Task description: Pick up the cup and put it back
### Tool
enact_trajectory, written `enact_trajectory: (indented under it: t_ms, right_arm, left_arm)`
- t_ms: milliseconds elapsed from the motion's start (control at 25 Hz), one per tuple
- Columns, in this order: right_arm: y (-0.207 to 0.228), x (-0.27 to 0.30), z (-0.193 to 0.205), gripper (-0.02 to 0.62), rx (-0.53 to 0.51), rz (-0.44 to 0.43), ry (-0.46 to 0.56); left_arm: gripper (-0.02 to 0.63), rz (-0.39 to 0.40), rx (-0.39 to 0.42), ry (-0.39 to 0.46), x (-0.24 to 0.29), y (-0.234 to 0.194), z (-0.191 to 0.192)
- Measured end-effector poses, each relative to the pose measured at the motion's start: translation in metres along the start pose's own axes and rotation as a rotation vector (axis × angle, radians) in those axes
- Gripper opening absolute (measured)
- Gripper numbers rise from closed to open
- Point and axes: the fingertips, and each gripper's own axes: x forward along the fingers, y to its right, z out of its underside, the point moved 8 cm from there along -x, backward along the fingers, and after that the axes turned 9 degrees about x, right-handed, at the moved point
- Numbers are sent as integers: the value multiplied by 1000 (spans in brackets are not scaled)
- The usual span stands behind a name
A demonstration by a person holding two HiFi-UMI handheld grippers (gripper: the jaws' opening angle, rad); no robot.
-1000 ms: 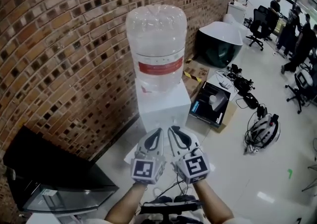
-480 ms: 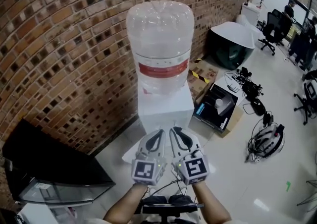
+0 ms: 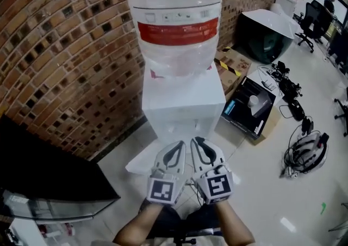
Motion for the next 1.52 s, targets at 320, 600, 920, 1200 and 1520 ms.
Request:
enact_trajectory:
  t_ms: [320,600,920,1200,1520]
  right_arm:
    - [39,40,142,54,-4,-10,-2]
    - [58,68,245,55,-20,-33,-12]
    - [78,95,355,101,3,-26,-41]
    - [109,128,441,183,39,12,-75]
    - [148,180,526,313,76,105,-107]
  left_arm:
    - [3,-24,-2,34,14,8,150]
    - [3,-94,-2,34,14,15,258]
    - [3,-132,-30,-12,16,14,371]
    - [44,-159,-74,-70,30,11,446]
    - [0,-124,-37,-63,42,13,471]
